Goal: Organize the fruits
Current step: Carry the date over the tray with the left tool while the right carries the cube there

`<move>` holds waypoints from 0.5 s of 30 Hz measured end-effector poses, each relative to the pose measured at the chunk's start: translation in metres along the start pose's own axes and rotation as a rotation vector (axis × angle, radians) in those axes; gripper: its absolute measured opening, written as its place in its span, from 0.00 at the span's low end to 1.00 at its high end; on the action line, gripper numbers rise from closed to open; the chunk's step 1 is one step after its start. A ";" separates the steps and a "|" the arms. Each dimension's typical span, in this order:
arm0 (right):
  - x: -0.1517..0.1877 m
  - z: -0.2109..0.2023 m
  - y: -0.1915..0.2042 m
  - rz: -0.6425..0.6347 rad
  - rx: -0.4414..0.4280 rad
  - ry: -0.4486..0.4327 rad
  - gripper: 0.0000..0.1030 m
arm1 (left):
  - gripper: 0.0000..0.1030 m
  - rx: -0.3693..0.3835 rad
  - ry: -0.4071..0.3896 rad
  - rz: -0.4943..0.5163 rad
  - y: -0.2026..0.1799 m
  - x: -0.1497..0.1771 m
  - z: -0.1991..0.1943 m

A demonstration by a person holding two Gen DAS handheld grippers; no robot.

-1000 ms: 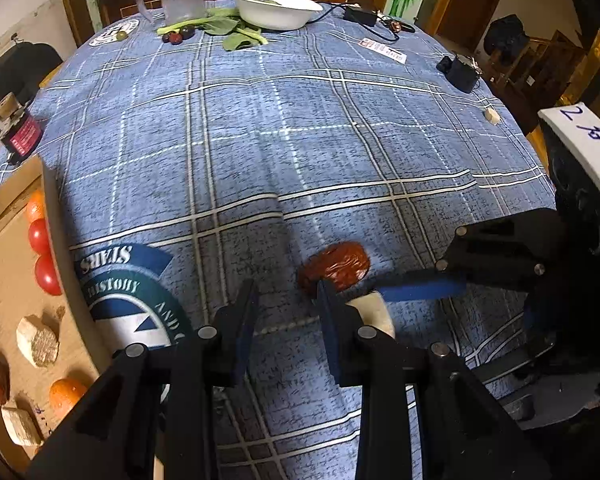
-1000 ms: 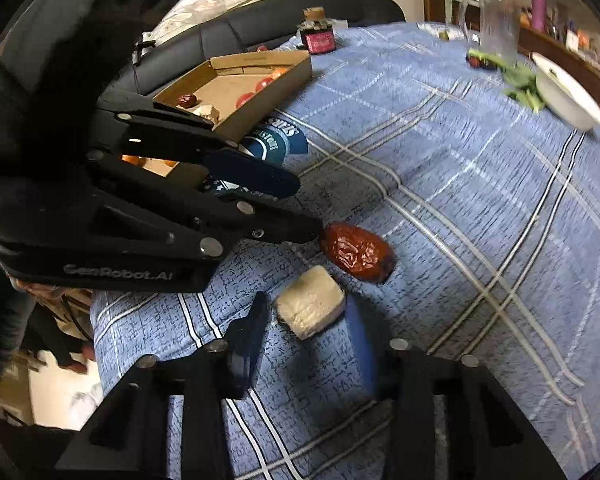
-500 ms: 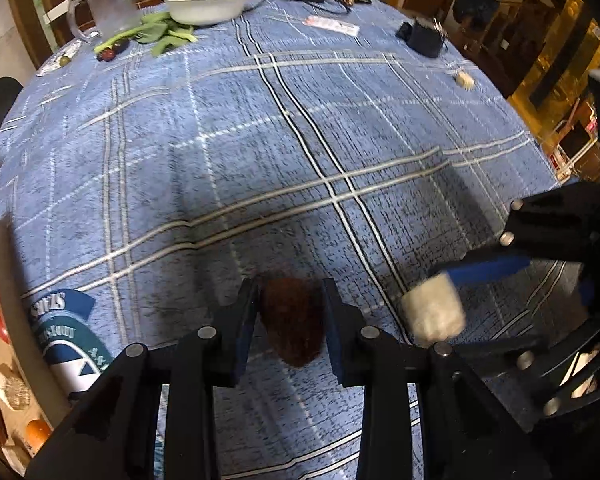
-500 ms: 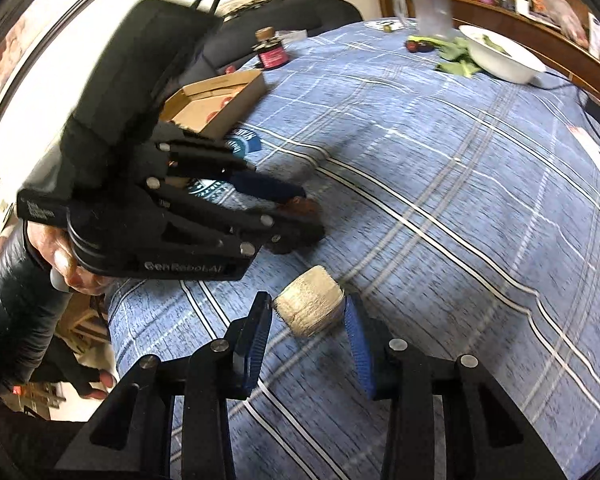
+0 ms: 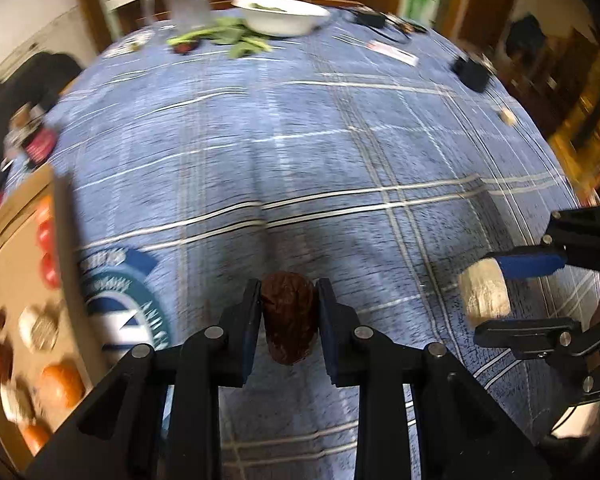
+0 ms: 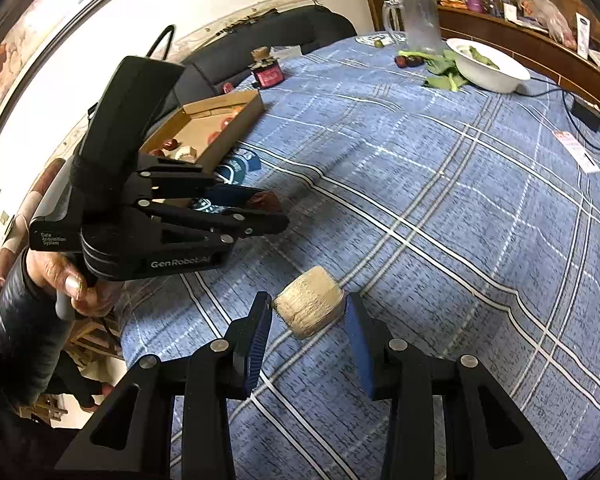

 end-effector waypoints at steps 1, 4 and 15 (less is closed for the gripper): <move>-0.001 0.001 0.002 -0.004 -0.003 0.000 0.37 | 0.23 -0.010 -0.005 -0.024 0.005 0.002 -0.003; -0.003 0.003 0.008 -0.017 -0.012 -0.001 0.37 | 0.23 -0.049 -0.024 -0.079 0.020 0.009 -0.014; -0.020 0.013 0.038 -0.056 -0.059 -0.001 0.37 | 0.23 -0.146 -0.086 -0.189 0.059 0.031 -0.052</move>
Point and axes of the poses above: each gripper's, at about its wrist camera, not at the fingertips, and z roughly the way its jaws point, y to its left, x to its underside, the point moved 9 cm from there along z, roughly the way its jaws point, and after that the axes turned 2 degrees about x, right-handed, at the moved point
